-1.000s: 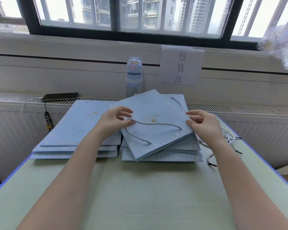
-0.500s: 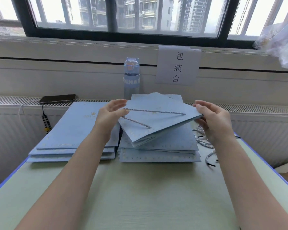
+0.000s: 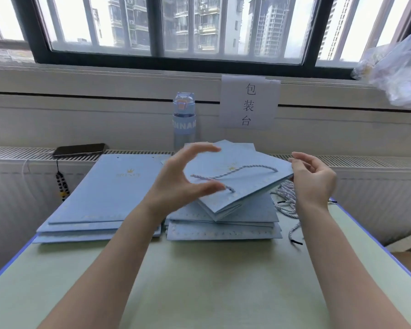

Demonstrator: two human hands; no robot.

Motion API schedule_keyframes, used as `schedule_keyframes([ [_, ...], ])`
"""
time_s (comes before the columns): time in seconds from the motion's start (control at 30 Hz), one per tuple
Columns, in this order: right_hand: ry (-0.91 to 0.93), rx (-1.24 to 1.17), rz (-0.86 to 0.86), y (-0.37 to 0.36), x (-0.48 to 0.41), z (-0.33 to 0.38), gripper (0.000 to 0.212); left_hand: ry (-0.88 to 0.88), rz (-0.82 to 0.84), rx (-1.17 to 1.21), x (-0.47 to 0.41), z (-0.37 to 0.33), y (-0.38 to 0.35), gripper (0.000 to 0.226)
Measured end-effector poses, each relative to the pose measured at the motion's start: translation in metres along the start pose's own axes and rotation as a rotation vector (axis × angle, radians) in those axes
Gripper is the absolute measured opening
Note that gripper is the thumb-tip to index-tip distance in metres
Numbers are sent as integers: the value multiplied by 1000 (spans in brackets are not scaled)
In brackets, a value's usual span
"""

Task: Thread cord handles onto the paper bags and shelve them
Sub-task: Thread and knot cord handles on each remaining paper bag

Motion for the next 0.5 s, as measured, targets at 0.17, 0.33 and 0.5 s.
schedule_keyframes([
  [0.17,139,69,-48,-2,3,3,22,-346,334,-391,17,-5,-44,60],
  [0.33,301,187,-68,0,3,3,14,-327,281,-453,12,7,-27,57],
  [0.5,1101,314,120,-5,25,18,30,-397,-37,-317,4,8,-15,27],
])
Point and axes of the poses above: each hand's wrist, its own x-axis away from the middle knuckle, its own y-axis out of the back of the hand, z = x × y, the point moved 2 cm from there along -x, towards the middle knuckle, and after that the axes turned 9 degrees about -z, right-handed, at the moved point
